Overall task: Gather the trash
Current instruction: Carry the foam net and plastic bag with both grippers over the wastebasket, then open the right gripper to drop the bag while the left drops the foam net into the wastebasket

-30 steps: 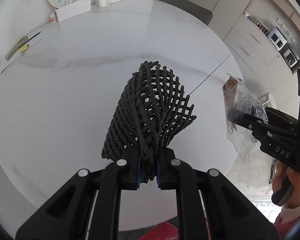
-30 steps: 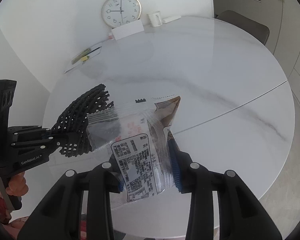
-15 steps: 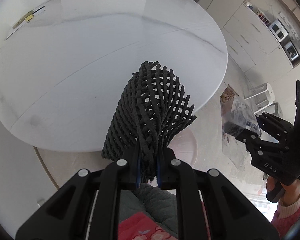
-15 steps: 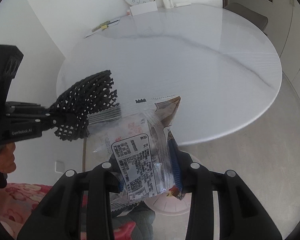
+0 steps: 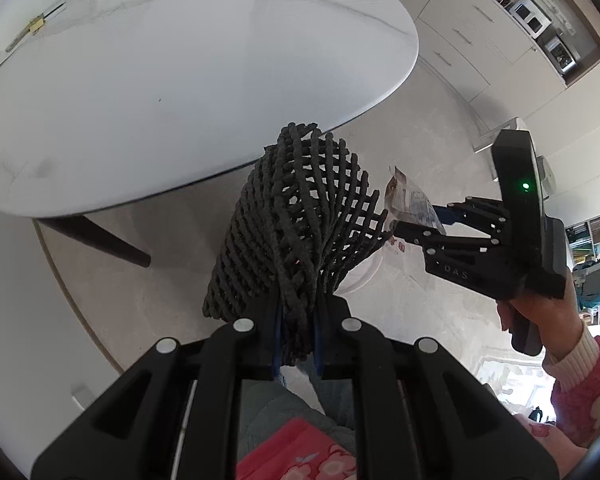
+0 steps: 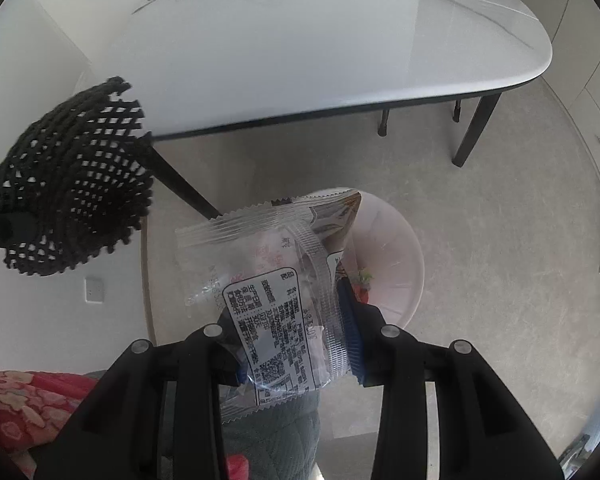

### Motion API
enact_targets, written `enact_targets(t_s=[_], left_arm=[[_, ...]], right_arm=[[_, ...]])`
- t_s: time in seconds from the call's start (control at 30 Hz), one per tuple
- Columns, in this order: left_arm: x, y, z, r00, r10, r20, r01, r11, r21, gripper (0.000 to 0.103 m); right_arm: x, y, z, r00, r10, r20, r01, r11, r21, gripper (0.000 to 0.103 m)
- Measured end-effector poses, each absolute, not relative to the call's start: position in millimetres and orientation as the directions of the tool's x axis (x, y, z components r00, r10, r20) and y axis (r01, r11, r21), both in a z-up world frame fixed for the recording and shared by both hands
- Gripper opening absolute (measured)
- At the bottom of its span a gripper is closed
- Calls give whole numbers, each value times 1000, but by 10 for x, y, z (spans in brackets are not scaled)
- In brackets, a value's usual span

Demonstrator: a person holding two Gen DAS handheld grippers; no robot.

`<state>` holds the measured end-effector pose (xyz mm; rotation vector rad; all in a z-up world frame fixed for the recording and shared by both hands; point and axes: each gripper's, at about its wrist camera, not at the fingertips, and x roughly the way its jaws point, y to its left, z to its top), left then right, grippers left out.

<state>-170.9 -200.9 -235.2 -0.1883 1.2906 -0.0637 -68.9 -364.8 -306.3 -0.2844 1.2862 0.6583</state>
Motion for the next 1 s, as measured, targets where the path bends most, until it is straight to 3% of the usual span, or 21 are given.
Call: enact_targets(t_s=[0.17,0.37,0.43,0.5,0.57,0.77,1.0], left_arm=[[-1830,-2142,-2298,289,-75,-954,-155,980,-124,11],[-1962,-2323,-2409,300,-77,-951,-392,899,-196,11],[-1989,-2459,-2485,293,-73,-953,-445,872,-203,11],[-2017,-2574,-2568,281,-58,-958,-476,858,-192,11],[-2025,-2675,-2654,260,-40,-965,-516,839,-174,11],[-1983,-2769,-2776,225,-50,-973,-554,815,-170,11],[-1955,-2856,-2896,201,-54,-978,-497,855,-149,11]], right_arm=[[-575,-3612,-3488,91,280,-956,-659,737,153,39],[-444,-3561,-4044,40,223,-974,-752,649,118,39],[-421,-3576,-4199,9,228,-974,-770,623,139,45],[-374,-3607,-4332,-24,227,-973,-784,600,159,59],[-314,-3628,-4446,-58,224,-973,-805,565,178,63],[-288,-3770,-4342,-67,266,-962,-825,527,203,88],[-190,-3965,-4084,-30,328,-944,-806,551,217,89]])
